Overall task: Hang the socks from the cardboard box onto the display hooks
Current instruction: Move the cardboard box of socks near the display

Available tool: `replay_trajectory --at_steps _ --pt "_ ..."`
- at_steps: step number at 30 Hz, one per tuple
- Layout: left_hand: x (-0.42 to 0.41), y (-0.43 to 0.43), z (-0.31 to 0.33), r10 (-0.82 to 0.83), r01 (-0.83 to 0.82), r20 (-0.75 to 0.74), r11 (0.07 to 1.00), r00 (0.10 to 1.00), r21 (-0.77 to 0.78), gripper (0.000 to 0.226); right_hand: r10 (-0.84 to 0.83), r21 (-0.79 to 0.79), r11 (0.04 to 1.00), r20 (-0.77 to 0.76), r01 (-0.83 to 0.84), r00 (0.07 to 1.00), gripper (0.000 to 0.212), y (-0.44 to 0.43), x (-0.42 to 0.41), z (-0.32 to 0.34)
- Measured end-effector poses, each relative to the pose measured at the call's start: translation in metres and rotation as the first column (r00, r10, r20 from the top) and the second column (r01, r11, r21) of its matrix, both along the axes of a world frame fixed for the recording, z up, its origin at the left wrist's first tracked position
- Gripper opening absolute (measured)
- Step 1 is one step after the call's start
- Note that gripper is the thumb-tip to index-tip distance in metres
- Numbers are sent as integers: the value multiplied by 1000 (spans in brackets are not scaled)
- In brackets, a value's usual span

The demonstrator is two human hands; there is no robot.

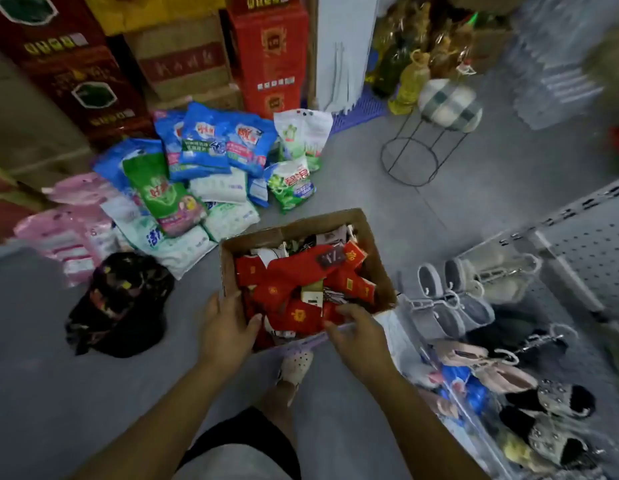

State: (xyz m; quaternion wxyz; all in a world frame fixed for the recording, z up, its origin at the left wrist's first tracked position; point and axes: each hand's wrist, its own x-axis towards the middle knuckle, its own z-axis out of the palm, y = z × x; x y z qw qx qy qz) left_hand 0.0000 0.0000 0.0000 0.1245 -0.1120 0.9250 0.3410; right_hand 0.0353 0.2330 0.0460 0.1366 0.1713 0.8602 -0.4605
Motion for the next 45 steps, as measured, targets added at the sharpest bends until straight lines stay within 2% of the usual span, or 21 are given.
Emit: replay_trajectory --at_steps 4,8,11,14,17,23,25,27,28,30,32,33,34,35,36,37,38,39,40,42,45 --pt "-38 -8 -36 201 -216 128 969 971 120 43 140 50 988 92 -145 986 18 4 -77 -30" --pt "-46 -13 -60 210 -229 143 963 967 139 33 201 48 975 231 -218 952 34 -12 -132 -65" --pt "-45 -12 -73 189 -199 139 978 972 62 35 273 118 945 225 -304 935 50 -28 -160 -86" --pt "-42 -10 -80 193 -198 127 980 973 32 35 437 281 829 212 -483 874 61 -35 -180 -113" --pt "-41 -8 -85 239 -250 156 967 958 54 35 549 405 656 323 -637 771 69 -31 -194 -136" --pt "-38 -5 -85 240 -254 135 961 961 104 29 603 485 428 476 -763 641 46 -9 -198 -151" --pt "-39 -5 -84 240 -260 164 959 957 112 31 640 420 470 444 -777 627 41 -6 -191 -148" --pt "-41 -3 -82 282 -303 197 949 939 86 35 632 250 628 387 -737 671 39 -4 -184 -138" --pt "-42 1 -79 322 -331 168 943 932 31 38 616 153 695 376 -702 692 38 -2 -179 -132" --pt "-40 17 -66 428 -426 5 901 904 -81 42 584 -1 778 370 -628 723 40 2 -170 -115" --pt "-38 38 -42 506 -515 -128 855 853 -49 38 499 -163 865 368 -474 785 39 7 -161 -94" --pt "-36 47 -32 523 -524 -95 852 847 11 36 441 -242 896 375 -373 815 36 9 -156 -83" --pt "-34 55 -28 528 -529 45 843 848 98 38 387 -311 910 390 -276 835 31 10 -151 -74" --pt "-36 63 -25 499 -556 277 808 821 194 49 341 -365 911 403 -192 850 27 10 -145 -65" --pt "-39 69 -23 435 -634 531 722 727 277 65 300 -405 906 411 -122 861 25 10 -139 -58" --pt "-45 73 -23 346 -752 738 575 580 321 81 268 -432 899 419 -69 868 27 9 -133 -54" --pt "-51 75 -25 229 -865 870 373 436 335 86 248 -457 889 432 -27 867 31 8 -128 -50" --pt "-57 76 -25 124 -921 926 211 357 327 81 241 -472 882 450 -1 860 34 7 -123 -46" --pt "-64 75 -25 73 -944 946 122 317 307 71 250 -480 877 465 4 849 36 5 -118 -43" --pt "-78 74 -26 92 -956 954 103 284 275 54 287 -467 883 478 -36 830 34 4 -113 -40" --pt "-89 74 -33 211 -949 928 140 309 284 35 255 -390 919 476 -57 841 22 4 -113 -38"
